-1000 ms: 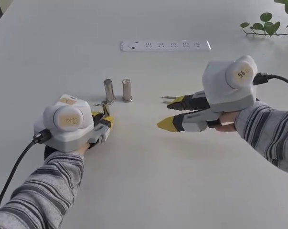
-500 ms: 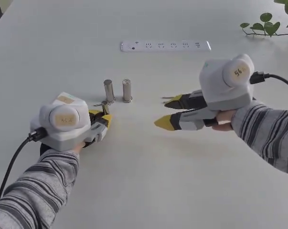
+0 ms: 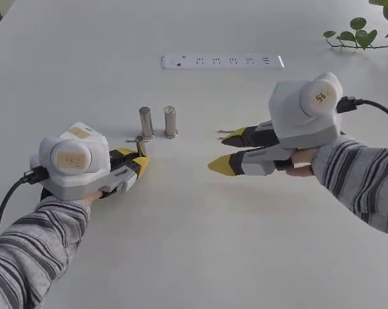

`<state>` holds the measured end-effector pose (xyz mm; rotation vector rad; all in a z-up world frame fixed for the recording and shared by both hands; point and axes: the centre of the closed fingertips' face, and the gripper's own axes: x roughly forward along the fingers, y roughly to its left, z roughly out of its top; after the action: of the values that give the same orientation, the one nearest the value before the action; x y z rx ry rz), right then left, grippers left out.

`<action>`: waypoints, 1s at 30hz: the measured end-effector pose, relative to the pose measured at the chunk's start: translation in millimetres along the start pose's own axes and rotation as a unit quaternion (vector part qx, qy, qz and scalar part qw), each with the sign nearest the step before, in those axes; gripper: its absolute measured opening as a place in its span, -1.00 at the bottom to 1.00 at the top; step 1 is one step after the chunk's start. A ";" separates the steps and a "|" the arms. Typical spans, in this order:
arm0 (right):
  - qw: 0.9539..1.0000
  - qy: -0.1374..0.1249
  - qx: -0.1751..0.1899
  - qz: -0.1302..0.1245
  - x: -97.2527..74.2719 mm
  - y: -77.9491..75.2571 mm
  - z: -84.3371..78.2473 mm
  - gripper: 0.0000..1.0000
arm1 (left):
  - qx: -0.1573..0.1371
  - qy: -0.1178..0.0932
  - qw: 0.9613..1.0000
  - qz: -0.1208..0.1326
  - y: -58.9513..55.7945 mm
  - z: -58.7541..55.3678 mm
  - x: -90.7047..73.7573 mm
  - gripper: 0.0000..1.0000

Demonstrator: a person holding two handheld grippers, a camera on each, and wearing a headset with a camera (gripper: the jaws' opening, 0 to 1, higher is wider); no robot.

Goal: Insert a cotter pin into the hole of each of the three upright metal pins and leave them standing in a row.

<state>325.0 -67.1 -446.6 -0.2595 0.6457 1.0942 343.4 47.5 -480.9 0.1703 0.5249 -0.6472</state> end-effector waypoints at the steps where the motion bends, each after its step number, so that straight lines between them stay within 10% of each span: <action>1: 1.000 0.001 0.000 0.000 0.3 -0.2 -0.3 -0.35 | 0.002 0.000 1.000 0.000 -0.3 -0.5 -0.1 -0.89; 12: 1.000 -0.002 0.000 -0.005 4.6 -2.2 2.4 -0.33 | -0.016 -0.010 1.000 0.005 -0.5 7.0 -7.4 -0.38; 30: 0.996 -0.068 0.009 -0.052 59.9 -26.4 58.8 -0.35 | -0.032 -0.038 0.999 0.006 -6.6 29.1 -32.3 0.52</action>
<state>387.2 -5.4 -439.3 -0.1994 0.5145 0.9963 329.6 50.4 -439.3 0.0878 0.4702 -0.6217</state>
